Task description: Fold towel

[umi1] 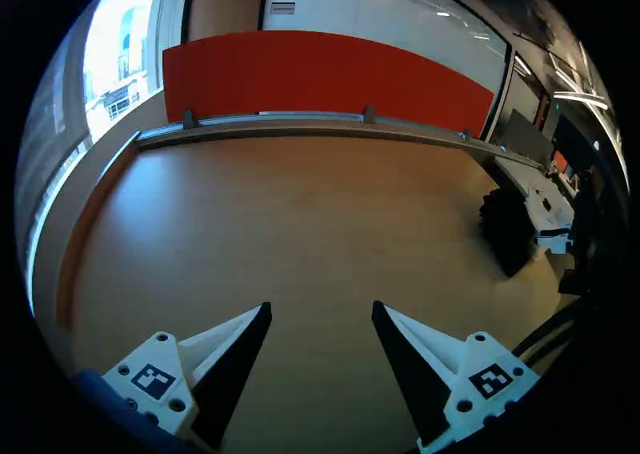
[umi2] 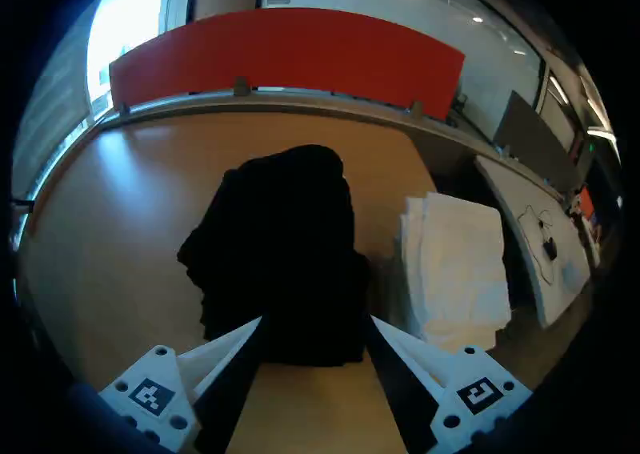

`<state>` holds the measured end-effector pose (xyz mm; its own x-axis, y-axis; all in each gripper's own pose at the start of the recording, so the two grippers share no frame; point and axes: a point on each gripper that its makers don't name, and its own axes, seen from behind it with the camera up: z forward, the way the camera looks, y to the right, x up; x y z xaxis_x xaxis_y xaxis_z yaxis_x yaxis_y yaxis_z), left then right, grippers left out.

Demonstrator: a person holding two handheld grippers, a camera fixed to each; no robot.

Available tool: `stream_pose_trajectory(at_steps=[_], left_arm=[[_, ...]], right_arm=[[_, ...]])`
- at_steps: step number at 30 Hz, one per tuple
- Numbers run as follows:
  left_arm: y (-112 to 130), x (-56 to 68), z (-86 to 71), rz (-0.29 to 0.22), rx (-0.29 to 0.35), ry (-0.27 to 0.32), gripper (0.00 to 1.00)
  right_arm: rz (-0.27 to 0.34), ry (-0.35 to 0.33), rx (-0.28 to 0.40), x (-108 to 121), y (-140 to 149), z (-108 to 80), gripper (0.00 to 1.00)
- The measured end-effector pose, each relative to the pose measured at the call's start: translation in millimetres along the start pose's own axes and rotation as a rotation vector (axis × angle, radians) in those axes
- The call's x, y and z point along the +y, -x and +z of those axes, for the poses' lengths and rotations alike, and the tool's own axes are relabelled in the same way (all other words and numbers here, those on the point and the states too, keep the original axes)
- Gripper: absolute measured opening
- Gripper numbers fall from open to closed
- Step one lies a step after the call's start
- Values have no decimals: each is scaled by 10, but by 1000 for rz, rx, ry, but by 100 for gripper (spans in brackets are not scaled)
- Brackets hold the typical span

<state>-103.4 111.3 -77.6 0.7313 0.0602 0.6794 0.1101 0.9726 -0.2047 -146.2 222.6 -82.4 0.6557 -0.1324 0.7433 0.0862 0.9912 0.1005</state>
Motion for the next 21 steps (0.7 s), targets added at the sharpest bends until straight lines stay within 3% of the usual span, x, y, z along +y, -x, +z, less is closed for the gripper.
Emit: stream_pose_trajectory(at_steps=[5, 11, 16, 21], left_arm=[[-8, -8, -14, -8, 9, 3, 93], [-37, -19, -44, -18, 27, 5, 93], [-72, -41, -65, -17, 44, 2, 93], [-125, -53, -81, -22, 68, -1, 93]], right_arm=[[-2, -5, 31, -90, -85, -56, 92], [-6, 9, 79, -169, -219, -127, 93], [17, 20, 133, -218, -364, -202, 100], [47, 37, 205, -249, -564, -296, 100]])
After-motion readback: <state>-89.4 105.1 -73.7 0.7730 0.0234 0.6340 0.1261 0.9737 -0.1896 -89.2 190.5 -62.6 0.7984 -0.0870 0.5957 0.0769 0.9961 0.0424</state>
